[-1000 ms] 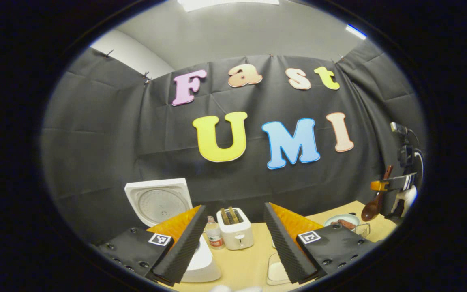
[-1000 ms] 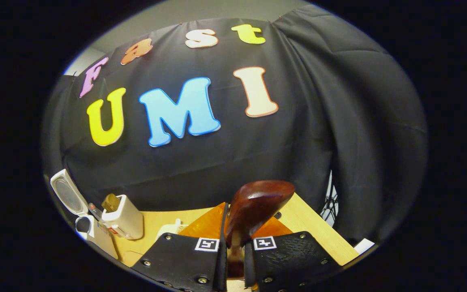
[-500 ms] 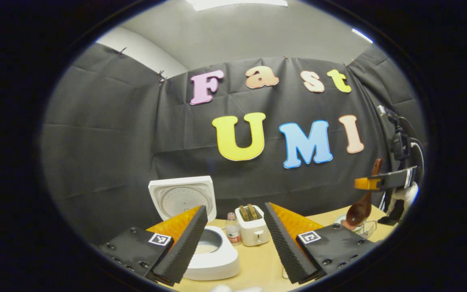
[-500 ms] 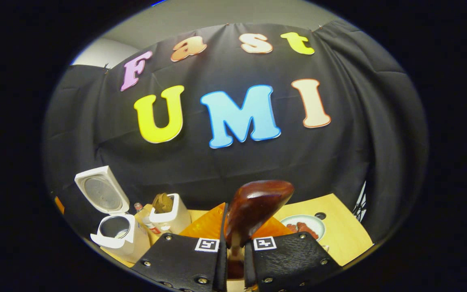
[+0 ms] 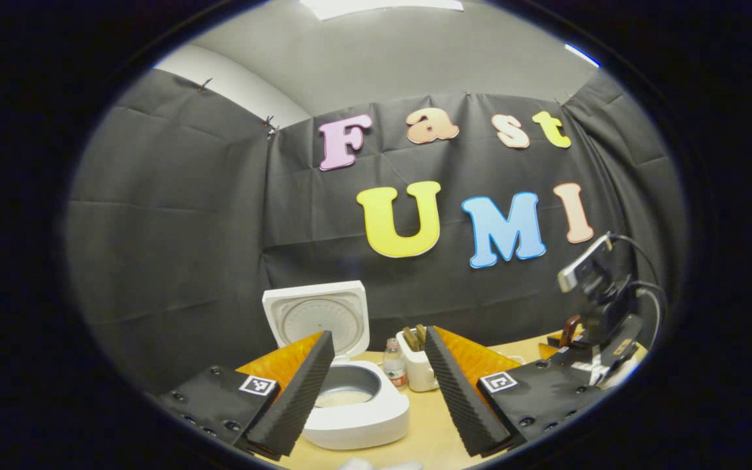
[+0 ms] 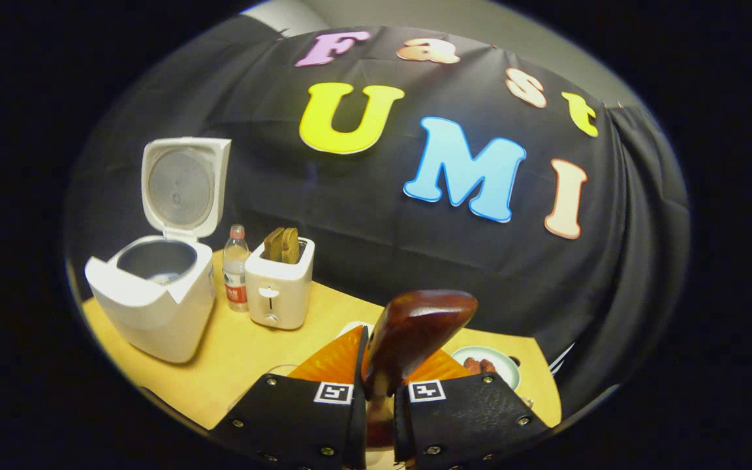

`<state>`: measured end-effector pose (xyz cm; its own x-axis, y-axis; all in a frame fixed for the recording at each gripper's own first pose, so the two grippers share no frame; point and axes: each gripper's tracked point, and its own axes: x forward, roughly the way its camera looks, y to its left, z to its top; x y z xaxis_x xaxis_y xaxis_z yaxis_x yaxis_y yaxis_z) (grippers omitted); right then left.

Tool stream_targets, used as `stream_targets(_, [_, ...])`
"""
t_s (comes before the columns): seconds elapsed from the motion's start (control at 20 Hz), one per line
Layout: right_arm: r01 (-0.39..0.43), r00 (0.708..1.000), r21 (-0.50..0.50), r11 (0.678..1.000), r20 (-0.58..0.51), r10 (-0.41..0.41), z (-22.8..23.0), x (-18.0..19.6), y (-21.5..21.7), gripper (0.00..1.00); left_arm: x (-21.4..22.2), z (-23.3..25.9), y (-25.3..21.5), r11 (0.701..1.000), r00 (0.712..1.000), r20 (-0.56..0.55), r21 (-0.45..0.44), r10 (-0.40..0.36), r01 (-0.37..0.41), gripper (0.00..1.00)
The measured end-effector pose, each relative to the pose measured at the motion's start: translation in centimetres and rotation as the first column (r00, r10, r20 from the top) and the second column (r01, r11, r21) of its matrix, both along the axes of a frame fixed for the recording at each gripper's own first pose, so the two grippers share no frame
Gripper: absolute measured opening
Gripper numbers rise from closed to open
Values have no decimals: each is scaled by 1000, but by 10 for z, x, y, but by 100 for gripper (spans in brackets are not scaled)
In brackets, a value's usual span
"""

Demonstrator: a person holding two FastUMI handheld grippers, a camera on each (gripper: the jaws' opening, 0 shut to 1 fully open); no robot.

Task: Close the left gripper, press the button to open the rice cooker; take a wooden spoon from the chopstick holder with the right hand, scoop a spoonful of rice and pour it into the rice cooker, then put the wooden spoon back into the chopstick holder.

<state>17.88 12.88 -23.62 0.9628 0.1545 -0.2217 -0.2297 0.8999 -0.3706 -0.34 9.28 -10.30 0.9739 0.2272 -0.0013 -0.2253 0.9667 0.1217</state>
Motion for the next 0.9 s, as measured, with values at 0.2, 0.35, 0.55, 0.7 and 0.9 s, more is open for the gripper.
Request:
stream_targets(0.2, [9,999,-84,996,-32,-12,-43,8,-6,17,-2,-10,9,1000,1000,-22,25,8,-8,99])
stream_targets(0.35, [26,998,-124,992,-48,-32,-67,9,-10,17,-2,-17,13,1000,999,-36,26,16,-15,99])
stream_targets(0.55, [32,994,-122,992,-104,-45,-99,10,-8,17,1,-24,15,1000,999,-50,22,20,-19,96])
stream_targets(0.7, [37,986,-88,995,-158,-51,-111,6,-6,17,4,-28,16,999,998,-61,29,17,-15,99])
stream_targets(0.9, [44,979,-8,999,-198,-45,-119,2,2,17,7,-33,16,1000,997,-74,27,12,-10,98])
